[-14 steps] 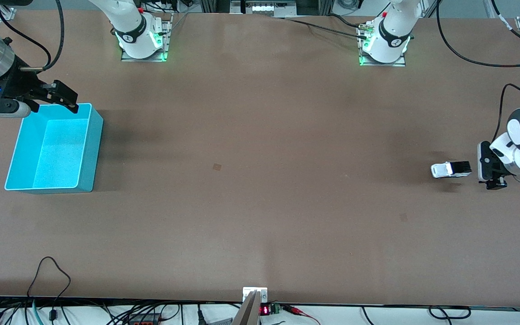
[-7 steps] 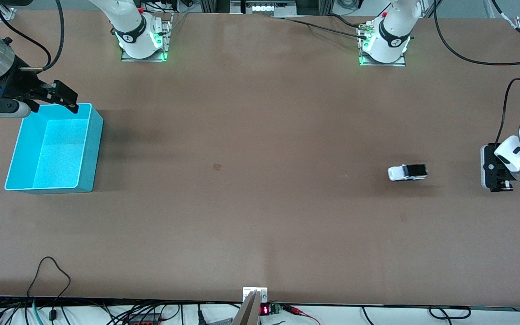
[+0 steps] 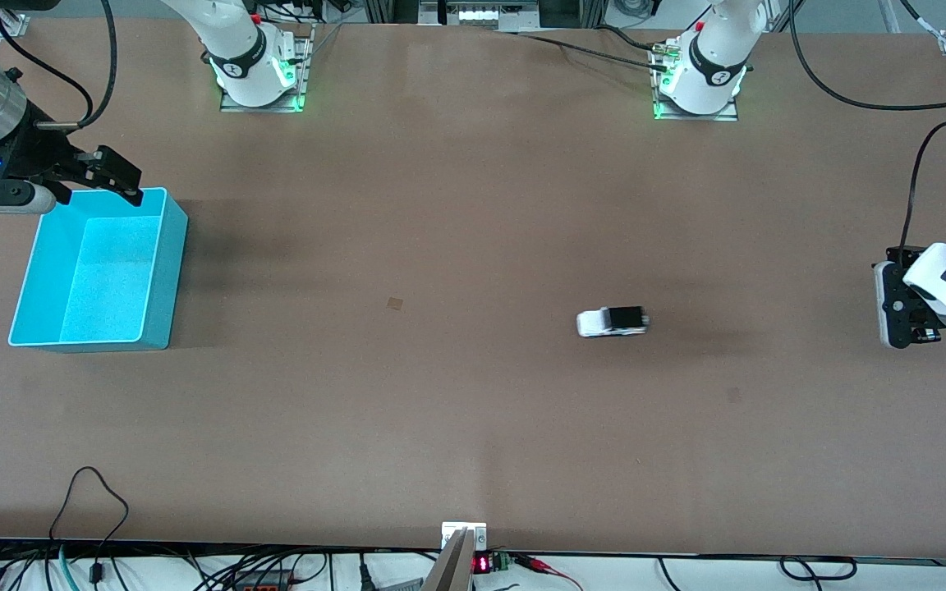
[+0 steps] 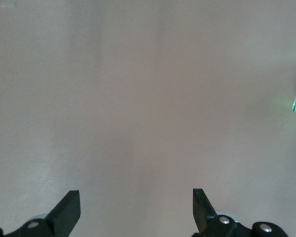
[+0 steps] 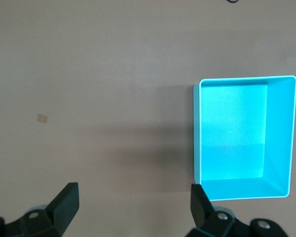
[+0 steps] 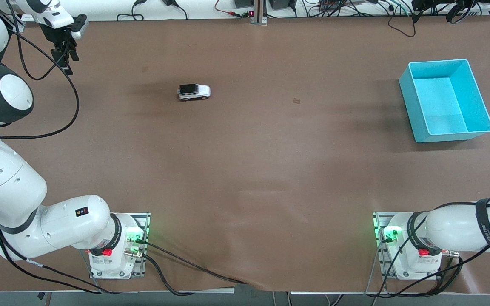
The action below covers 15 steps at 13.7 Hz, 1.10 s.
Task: Wind and store white jeep toy
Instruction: 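Withdraw the left gripper while the jeep rolls toward the turquoise bin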
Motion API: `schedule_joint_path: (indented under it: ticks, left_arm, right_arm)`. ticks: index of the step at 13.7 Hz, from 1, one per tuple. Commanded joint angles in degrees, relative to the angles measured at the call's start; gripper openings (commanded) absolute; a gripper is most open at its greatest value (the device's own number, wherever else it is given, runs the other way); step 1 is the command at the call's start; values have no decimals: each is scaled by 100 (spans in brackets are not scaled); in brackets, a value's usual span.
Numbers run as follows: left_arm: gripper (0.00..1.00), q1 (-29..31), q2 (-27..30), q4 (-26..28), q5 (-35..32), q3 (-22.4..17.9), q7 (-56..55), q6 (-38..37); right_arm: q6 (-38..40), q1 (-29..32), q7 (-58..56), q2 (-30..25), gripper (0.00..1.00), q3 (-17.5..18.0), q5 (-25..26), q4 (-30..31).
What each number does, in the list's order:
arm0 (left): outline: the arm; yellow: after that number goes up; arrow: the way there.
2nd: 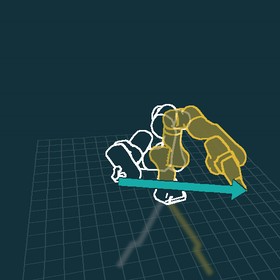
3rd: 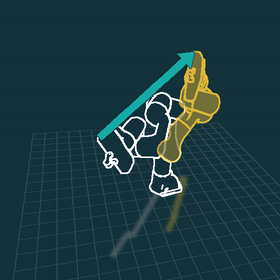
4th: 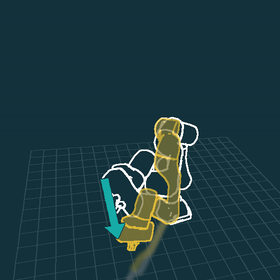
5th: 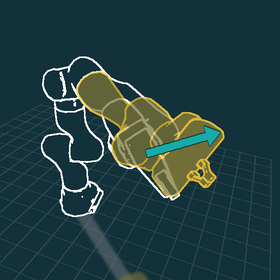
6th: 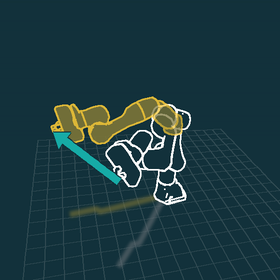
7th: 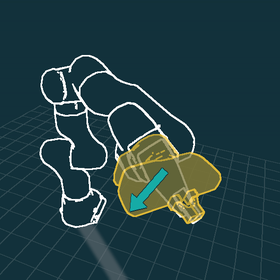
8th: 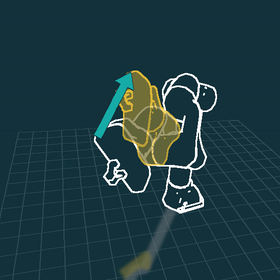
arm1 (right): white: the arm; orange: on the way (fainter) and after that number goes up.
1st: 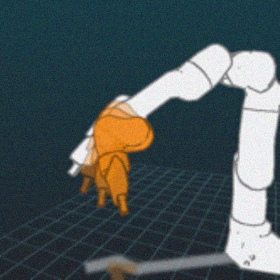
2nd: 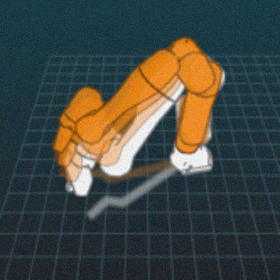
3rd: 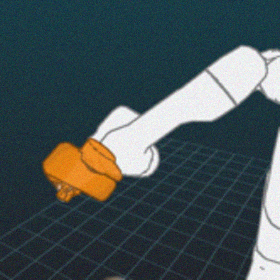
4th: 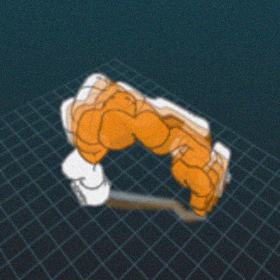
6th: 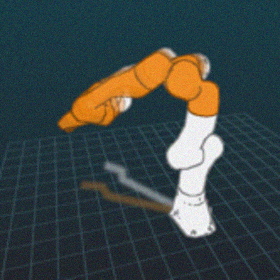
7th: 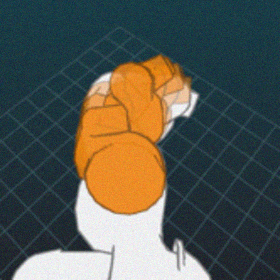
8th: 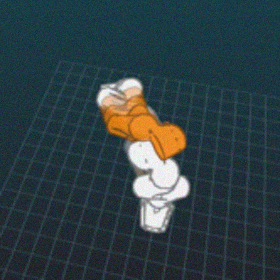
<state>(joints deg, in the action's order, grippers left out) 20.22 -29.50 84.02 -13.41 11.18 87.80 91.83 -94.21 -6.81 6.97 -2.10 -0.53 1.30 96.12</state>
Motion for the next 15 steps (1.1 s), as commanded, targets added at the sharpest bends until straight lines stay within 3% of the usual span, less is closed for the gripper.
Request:
schedule_joint_path:
  ticks: [1,6,15]
  left_arm:
    - [100,26,111,-61,-39,68,-158,-270]
    - [100,26,392,-61,295,86,-772,-543]
    - [100,26,841,-70,418,577,-2161,-860]
  right_arm:
    - [-9,-13,24,-19,100,-26,-42,-23]
    - [-53,-13,103,-1,100,-26,11,-23]
    - [-62,-22,103,51,100,-17,2,-23]
